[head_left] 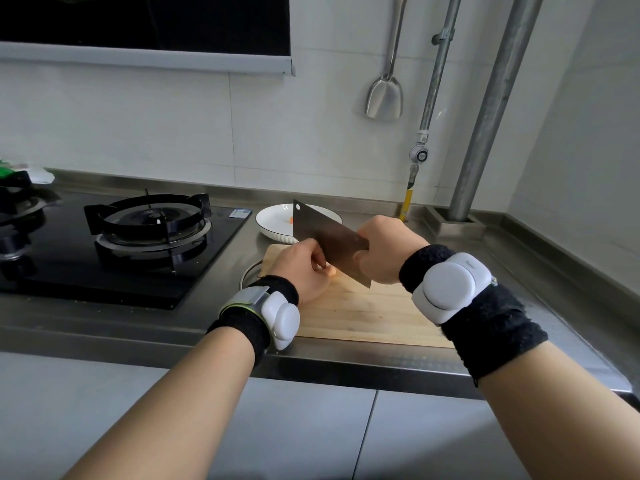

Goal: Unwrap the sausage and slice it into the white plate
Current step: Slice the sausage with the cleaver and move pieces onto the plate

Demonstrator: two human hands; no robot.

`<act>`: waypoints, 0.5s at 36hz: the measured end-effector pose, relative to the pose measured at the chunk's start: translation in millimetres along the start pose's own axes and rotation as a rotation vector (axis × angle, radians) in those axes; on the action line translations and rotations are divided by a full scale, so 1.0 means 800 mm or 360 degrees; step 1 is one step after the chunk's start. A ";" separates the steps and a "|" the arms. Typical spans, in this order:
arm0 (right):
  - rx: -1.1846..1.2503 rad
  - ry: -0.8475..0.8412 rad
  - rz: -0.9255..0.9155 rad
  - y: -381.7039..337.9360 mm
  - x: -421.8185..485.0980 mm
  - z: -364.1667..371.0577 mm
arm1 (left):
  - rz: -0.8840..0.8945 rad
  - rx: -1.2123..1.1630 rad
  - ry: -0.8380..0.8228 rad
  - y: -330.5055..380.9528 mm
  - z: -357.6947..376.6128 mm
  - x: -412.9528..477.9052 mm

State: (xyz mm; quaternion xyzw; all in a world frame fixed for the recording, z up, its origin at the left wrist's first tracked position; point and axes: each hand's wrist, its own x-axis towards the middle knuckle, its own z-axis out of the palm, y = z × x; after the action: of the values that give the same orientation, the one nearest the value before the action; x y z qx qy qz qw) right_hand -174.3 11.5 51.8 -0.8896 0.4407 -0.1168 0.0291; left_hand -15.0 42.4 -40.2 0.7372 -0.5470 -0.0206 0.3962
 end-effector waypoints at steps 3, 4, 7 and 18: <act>-0.0011 -0.0003 -0.0001 -0.001 -0.001 0.001 | -0.0012 0.0000 0.0006 0.001 0.000 -0.001; -0.0013 -0.0007 -0.0001 -0.001 -0.001 0.001 | -0.0007 0.0003 0.0003 0.001 0.000 -0.001; -0.0017 -0.0019 -0.0002 -0.001 -0.001 0.002 | -0.0002 0.0010 -0.0005 0.001 -0.001 -0.001; -0.0040 -0.0056 -0.0013 0.000 0.001 0.002 | -0.0009 0.0013 0.0010 0.003 -0.002 -0.002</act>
State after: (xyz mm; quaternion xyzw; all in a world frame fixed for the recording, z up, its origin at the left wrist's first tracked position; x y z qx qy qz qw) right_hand -173.1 10.7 50.5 -0.8935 0.4379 -0.0957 0.0251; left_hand -16.8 44.1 -38.4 0.7405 -0.5437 -0.0172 0.3947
